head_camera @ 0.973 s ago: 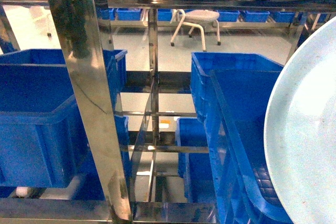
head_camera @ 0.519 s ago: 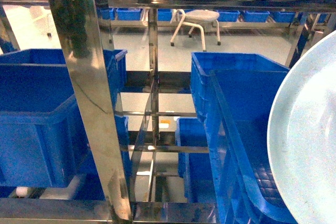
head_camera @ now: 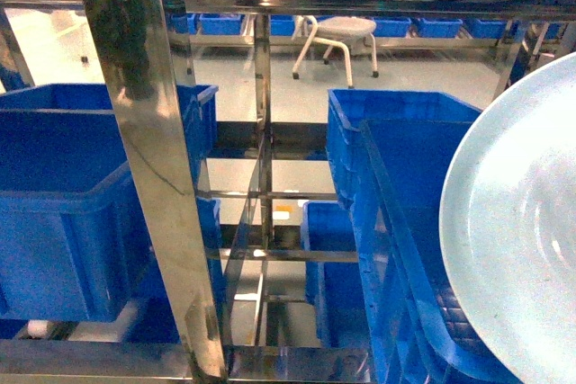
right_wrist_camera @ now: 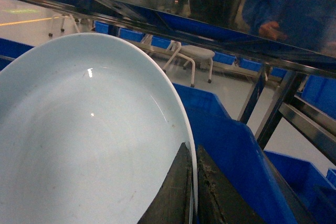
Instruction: Place blue tray on left shelf second layer neatly
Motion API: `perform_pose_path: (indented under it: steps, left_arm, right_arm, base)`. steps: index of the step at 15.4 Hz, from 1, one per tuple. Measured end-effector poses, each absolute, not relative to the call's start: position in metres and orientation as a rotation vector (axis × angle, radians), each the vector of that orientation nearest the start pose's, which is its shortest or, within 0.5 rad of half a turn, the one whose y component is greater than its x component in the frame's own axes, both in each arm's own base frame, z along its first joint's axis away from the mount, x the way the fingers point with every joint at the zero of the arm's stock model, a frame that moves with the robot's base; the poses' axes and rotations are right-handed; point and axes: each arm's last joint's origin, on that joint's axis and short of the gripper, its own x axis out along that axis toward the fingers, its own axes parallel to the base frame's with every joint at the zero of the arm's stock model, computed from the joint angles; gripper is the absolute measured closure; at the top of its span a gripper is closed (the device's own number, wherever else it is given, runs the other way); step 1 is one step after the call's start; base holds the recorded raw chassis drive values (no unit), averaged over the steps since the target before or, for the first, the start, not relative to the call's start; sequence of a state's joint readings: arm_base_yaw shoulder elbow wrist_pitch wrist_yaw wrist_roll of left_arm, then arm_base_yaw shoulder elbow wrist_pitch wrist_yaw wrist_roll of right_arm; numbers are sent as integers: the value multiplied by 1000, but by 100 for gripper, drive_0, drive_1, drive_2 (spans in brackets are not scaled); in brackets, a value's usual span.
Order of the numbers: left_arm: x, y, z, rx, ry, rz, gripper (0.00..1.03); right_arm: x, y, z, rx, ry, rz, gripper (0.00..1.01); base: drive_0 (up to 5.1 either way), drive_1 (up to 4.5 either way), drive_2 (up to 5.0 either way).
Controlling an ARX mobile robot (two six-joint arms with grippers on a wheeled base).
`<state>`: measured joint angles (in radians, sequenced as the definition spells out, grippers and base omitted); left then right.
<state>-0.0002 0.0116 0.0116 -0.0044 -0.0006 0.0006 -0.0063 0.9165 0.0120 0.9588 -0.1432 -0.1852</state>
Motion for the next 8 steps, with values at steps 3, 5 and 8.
perform_pose_path:
  steps: [3, 5, 8]
  left_arm:
    - [98, 0, 166, 1, 4, 0, 5]
    - [98, 0, 166, 1, 4, 0, 5]
    - [98, 0, 166, 1, 4, 0, 5]
  right_arm:
    - [164, -5, 153, -190, -55, 118, 99]
    - [171, -11, 144, -188, -32, 118, 99]
    - [193, -24, 132, -164, 59, 107, 99]
  base:
    - [0, 0, 0]
    - [0, 0, 0]
    - [0, 0, 0]
